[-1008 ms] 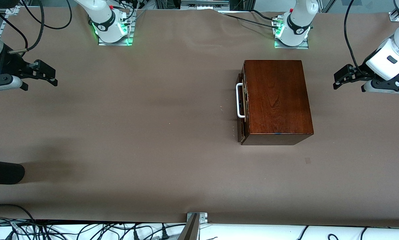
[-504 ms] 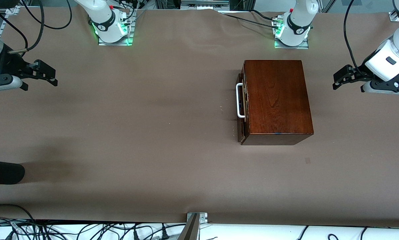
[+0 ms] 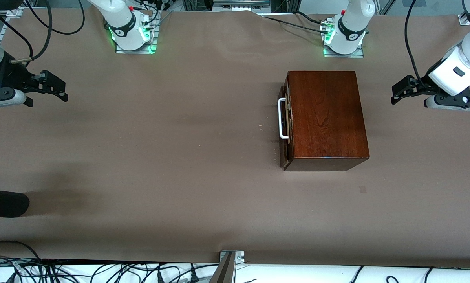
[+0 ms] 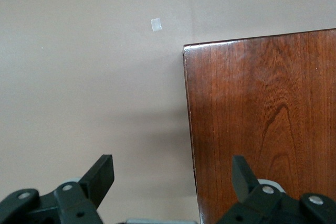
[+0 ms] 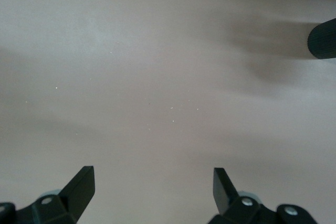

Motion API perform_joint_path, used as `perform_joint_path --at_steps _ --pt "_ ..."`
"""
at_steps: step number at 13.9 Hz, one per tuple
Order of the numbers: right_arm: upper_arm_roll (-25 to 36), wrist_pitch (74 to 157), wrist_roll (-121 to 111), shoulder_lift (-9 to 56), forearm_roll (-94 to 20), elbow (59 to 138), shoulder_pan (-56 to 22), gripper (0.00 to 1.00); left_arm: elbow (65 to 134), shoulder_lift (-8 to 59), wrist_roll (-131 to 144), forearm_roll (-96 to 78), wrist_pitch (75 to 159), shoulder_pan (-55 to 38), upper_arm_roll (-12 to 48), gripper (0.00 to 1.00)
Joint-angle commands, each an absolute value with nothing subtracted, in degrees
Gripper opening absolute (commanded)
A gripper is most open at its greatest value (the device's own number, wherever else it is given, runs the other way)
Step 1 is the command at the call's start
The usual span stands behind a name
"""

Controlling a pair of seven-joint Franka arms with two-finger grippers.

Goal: Open drawer, take yellow block, close drawer

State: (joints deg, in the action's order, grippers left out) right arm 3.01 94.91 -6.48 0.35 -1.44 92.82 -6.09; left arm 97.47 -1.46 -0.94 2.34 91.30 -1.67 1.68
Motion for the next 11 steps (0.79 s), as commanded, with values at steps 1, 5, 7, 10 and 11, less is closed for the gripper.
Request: perform_joint_path --at_steps 1,5,7,10,11 --pt "2.9 94.2 -6.5 0.3 -1.5 92.2 -5.9 1.00 95.5 0.0 -2.2 3.8 88.9 -1.5 2.0 1.00" --pt "2.9 94.2 -6.5 0.3 -1.5 92.3 -5.9 1.00 95.5 0.6 -1.8 3.3 87.5 -2.5 3.2 1.00" --pt "2.9 94.1 -6.5 0.3 -1.5 92.2 -5.9 1.00 92.5 2.7 -1.1 3.2 87.8 -2.6 6.9 1.00" --pt "2.9 94.1 -6.5 0.3 -1.6 92.2 -5.9 1.00 84.8 9.0 2.6 3.2 87.5 -2.8 13.0 1.00" --pt "2.9 94.1 -6.5 0.3 -1.5 92.2 -5.9 1.00 84.7 9.3 5.1 3.1 87.9 -3.4 14.1 1.00"
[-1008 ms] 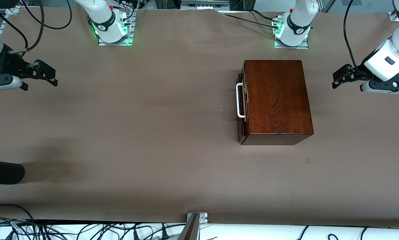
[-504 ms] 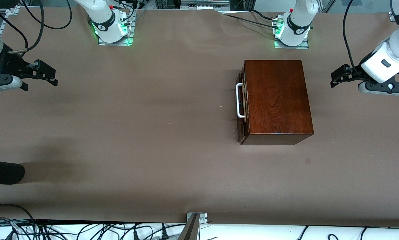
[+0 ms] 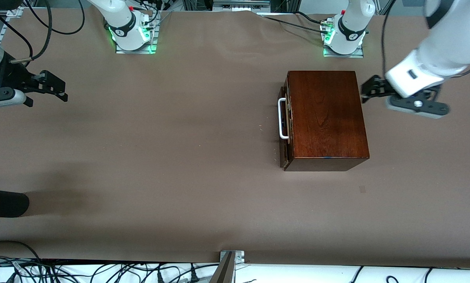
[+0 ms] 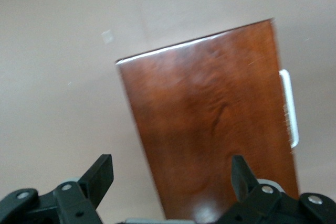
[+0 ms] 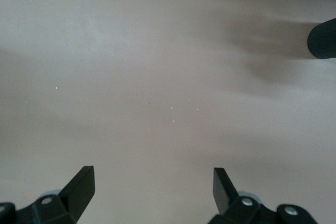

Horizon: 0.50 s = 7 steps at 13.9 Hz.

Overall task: Open drawer, take yellow block, close drawer
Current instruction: 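Move the left gripper over the box to the white drawer handle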

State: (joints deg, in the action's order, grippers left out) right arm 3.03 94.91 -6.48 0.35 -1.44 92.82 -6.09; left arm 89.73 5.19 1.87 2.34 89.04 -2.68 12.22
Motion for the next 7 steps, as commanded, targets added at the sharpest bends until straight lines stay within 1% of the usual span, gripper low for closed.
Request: perform_joint_path --at_steps 1,3,7 --pt "2.9 94.1 -6.5 0.3 -1.5 92.3 -5.9 1.00 84.6 10.6 8.1 3.2 88.0 -4.5 14.9 1.00" --pt "2.9 94.1 -6.5 0.3 -1.6 92.3 -5.9 1.00 84.2 13.3 14.2 3.3 88.5 -8.7 15.3 1.00" --pt "2.9 94.1 -6.5 0.3 -1.5 92.2 -5.9 1.00 84.3 17.9 24.9 3.8 95.0 -15.0 15.3 1.00"
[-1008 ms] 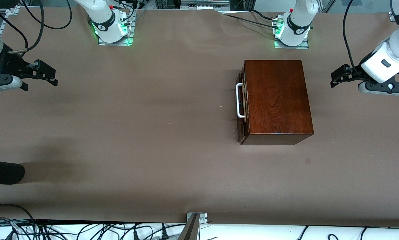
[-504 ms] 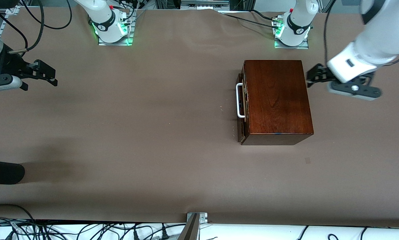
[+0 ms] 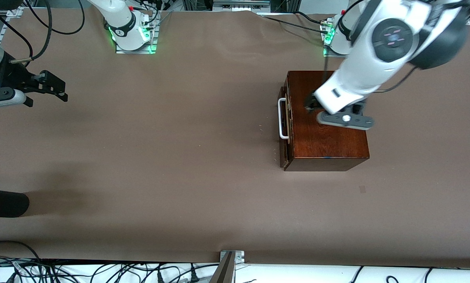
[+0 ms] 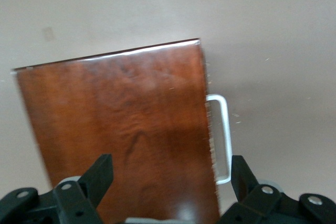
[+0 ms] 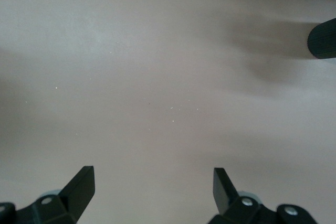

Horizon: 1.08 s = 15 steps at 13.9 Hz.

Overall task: Open drawer, take yellow block, close drawer
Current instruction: 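Move the left gripper over the box to the white drawer handle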

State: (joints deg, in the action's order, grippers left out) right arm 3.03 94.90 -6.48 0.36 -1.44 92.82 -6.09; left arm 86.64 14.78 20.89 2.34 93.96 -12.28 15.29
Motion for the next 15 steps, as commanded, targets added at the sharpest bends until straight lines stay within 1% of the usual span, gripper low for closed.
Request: perform_joint_path --at_steps 1,3,5,7,12,15 --pt "2.9 94.1 -6.5 0.3 -1.5 92.3 -5.9 1.00 84.3 18.9 28.2 3.9 96.2 -16.9 15.3 1.00" --pt "2.9 94.1 -6.5 0.3 -1.5 92.2 -5.9 1.00 84.5 21.3 31.7 3.9 99.4 -19.6 15.3 1.00" --pt "2.8 94.1 -6.5 0.3 -1.5 92.2 -5.9 1.00 85.4 22.5 31.8 4.0 99.7 -20.6 15.3 1.00" --pt "2.8 94.1 -6.5 0.3 -1.5 92.2 -5.9 1.00 88.6 22.6 32.0 4.7 100.5 -21.2 15.3 1.00" --pt "3.0 94.0 -6.5 0.3 -1.6 92.3 -5.9 1.00 93.3 22.9 37.8 5.8 104.7 -23.6 15.3 1.00" --pt "3.0 94.0 -6.5 0.3 -1.6 92.3 -5.9 1.00 93.9 24.9 38.6 10.3 104.9 -23.7 15.4 1.00"
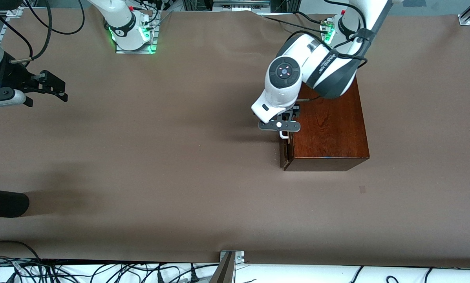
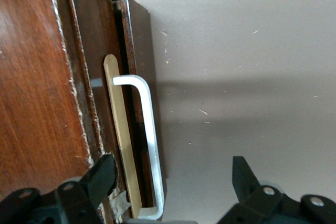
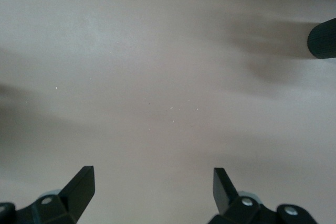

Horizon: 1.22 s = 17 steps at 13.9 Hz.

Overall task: Open drawer, take yellow block, close drawer
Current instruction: 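Move the left gripper over the box to the white drawer handle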

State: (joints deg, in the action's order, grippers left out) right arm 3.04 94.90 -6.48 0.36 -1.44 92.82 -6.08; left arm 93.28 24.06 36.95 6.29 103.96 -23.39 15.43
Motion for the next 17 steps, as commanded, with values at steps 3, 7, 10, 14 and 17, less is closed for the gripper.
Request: perform_joint_path --at_steps 3,7,10,14,17 --pt "3.1 93.9 -6.5 0.2 -1.6 92.3 -5.8 1.00 94.0 26.5 41.7 11.9 105.3 -25.9 15.3 1.00" --pt "4.0 93.9 -6.5 0.2 -1.7 92.4 -5.8 1.00 95.9 27.7 43.6 12.6 107.6 -26.3 15.4 1.00" --pt "3.9 93.9 -6.5 0.3 -1.6 92.3 -5.8 1.00 97.1 28.8 45.3 12.7 110.6 -27.1 15.3 1.00" --pt "4.0 93.9 -6.5 0.3 -1.7 92.4 -5.8 1.00 97.1 29.8 47.2 13.4 111.2 -28.0 15.3 1.00" --pt "4.0 93.9 -6.5 0.3 -1.7 92.3 -5.8 1.00 97.1 30.8 47.6 15.9 111.2 -28.4 15.3 1.00"
